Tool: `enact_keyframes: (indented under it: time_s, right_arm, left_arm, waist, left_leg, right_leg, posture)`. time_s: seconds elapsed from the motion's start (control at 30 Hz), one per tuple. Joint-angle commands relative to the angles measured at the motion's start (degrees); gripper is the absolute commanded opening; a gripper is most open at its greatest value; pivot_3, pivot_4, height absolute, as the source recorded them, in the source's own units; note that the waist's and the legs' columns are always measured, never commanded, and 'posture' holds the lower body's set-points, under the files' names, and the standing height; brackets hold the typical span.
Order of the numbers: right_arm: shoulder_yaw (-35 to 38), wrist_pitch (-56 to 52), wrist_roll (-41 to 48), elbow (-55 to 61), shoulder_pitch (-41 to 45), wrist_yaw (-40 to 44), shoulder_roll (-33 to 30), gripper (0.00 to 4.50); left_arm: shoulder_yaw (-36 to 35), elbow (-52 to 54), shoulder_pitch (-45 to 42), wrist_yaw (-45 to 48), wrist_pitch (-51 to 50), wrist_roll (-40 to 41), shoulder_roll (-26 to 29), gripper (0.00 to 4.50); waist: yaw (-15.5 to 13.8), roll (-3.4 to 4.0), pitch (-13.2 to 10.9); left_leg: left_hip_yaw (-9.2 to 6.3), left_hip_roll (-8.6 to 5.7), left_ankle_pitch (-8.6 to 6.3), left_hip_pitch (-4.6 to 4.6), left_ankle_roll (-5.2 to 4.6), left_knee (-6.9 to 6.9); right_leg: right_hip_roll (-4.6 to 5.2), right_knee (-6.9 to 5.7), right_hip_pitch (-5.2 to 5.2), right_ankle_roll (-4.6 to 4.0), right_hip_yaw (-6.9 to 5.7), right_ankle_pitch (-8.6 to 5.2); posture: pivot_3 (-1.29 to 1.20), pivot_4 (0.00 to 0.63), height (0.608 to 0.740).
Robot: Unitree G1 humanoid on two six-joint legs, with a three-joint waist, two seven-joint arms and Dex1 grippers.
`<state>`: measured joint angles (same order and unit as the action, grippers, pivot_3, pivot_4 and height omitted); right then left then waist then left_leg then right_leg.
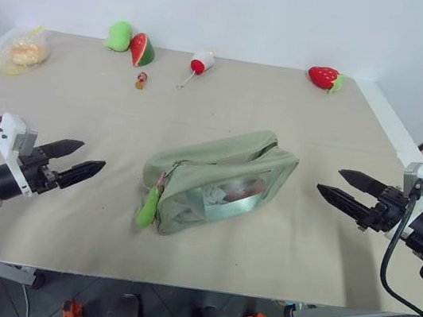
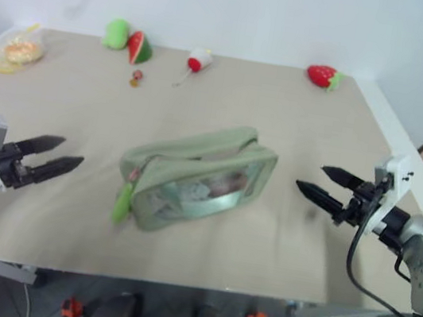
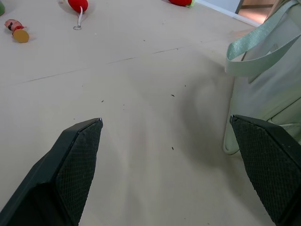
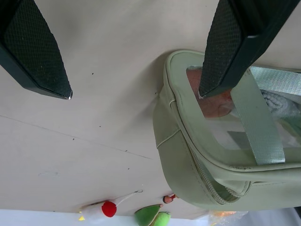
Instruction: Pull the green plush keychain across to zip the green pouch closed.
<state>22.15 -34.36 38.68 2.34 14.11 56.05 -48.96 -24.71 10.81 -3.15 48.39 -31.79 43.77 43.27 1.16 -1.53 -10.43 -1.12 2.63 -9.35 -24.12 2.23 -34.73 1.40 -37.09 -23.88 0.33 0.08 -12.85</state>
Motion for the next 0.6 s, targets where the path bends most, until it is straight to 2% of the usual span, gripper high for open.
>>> enact_keyframes:
  time_s: [0.03,0.33,0.47,0.6]
  right_arm:
    - [-0.1,0.6,0.2,2.0,1.5,0.3,-0.6,4.47]
    - [-2.8,1.0,-1.4,2.5,6.1,2.9,-3.6,4.47]
    - [-5.1,1.1,-1.3,2.3,14.8,4.4,-5.1,4.47]
    - [-10.9,2.2,-3.4,1.1,25.3,8.2,-5.8,4.47]
  left_arm:
    - [-1.5,0.1,-2.0,0.4,-0.3,0.7,1.2,4.5]
    - [-0.6,-3.2,-7.2,4.6,-1.7,1.0,3.6,4.5]
    - [2.0,-5.2,-14.2,6.4,-2.2,0.2,5.2,4.5]
    - [6.4,-7.2,-22.7,8.6,-2.4,-1.4,6.2,4.5]
  waist:
    - [0.0,0.0,0.0]
    - [0.0,-0.01,0.0]
    - [0.0,0.03,0.0]
    - [0.0,0.0,-0.1]
  left_leg:
    - [0.0,0.0,0.0,0.0,0.0,0.0]
    - [0.1,0.04,0.0,-0.02,0.0,-0.05]
    - [0.11,0.04,-0.01,-0.12,-0.02,-0.08]
    - [0.11,0.06,0.0,-0.18,-0.03,-0.25]
  right_leg:
    - [0.0,0.0,0.0,0.0,0.0,0.0]
    - [-0.06,-0.04,-0.08,0.0,0.1,0.11]
    - [-0.08,-0.09,-0.21,0.04,0.12,0.14]
    - [-0.13,-0.12,-0.24,0.02,0.13,0.29]
  posture:
    - [0.0,0.15,0.74]
    - [0.0,0.15,0.74]
    - [0.0,0.15,0.74]
    - [0.0,0.15,0.74]
